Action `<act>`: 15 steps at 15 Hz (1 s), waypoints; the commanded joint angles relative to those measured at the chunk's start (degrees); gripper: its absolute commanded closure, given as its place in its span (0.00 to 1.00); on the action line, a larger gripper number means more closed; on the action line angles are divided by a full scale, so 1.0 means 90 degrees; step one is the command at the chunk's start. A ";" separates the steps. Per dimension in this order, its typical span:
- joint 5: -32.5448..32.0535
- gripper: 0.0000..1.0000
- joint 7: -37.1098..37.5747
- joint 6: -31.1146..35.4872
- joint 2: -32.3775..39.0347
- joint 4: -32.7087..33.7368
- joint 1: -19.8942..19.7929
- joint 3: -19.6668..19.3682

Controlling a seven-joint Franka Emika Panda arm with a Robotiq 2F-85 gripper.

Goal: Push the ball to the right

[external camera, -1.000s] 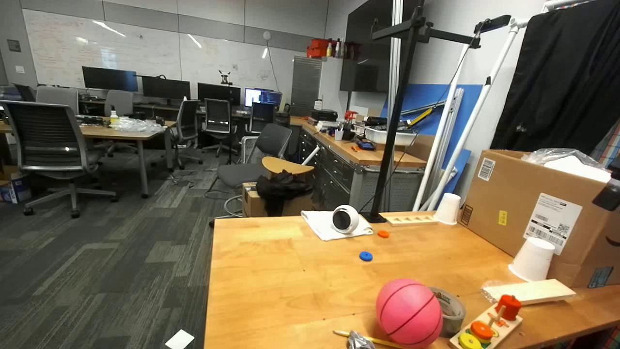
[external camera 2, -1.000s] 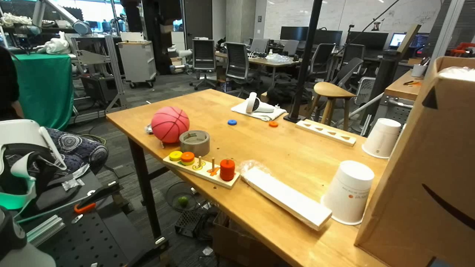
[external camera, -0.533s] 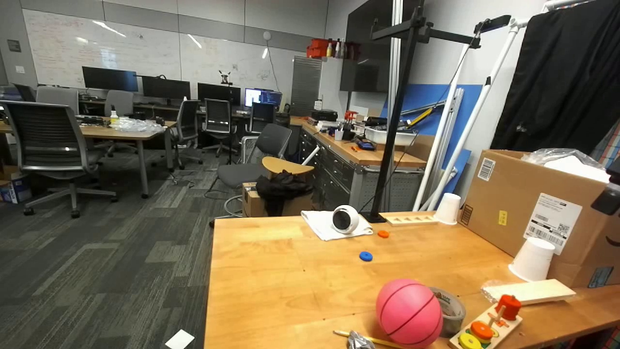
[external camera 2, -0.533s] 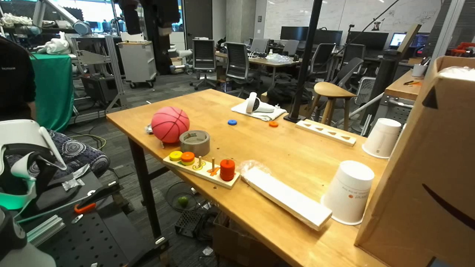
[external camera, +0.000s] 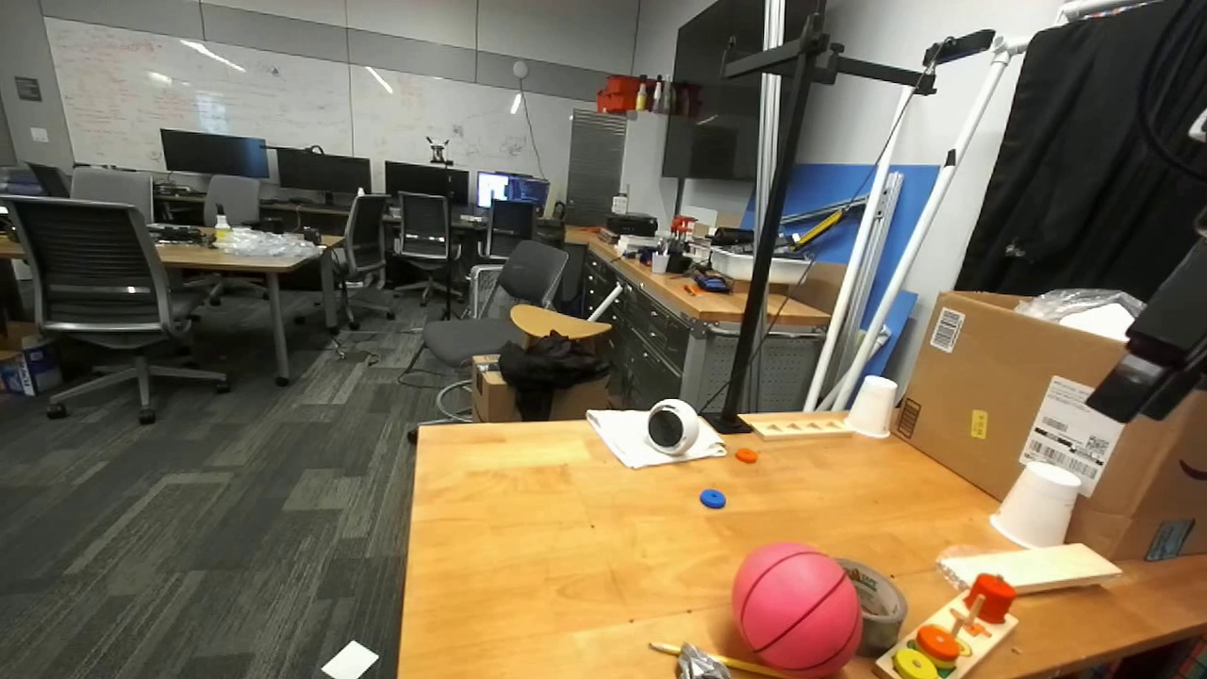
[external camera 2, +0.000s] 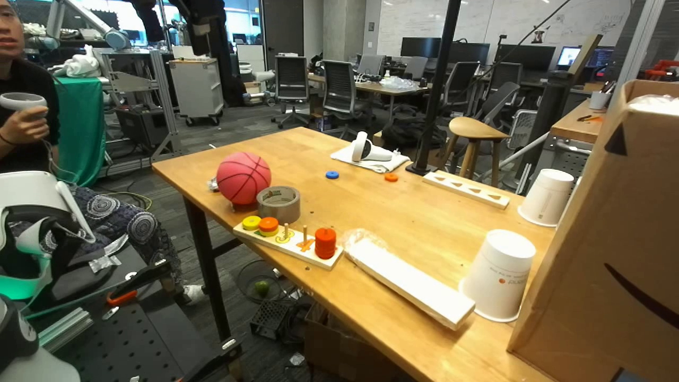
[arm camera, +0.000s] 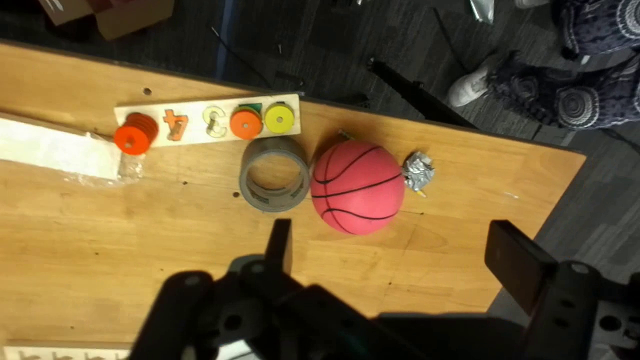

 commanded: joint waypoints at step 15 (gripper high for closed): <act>0.1657 0.00 -0.1000 0.4127 0.3606 -0.0321 0.3025 0.0967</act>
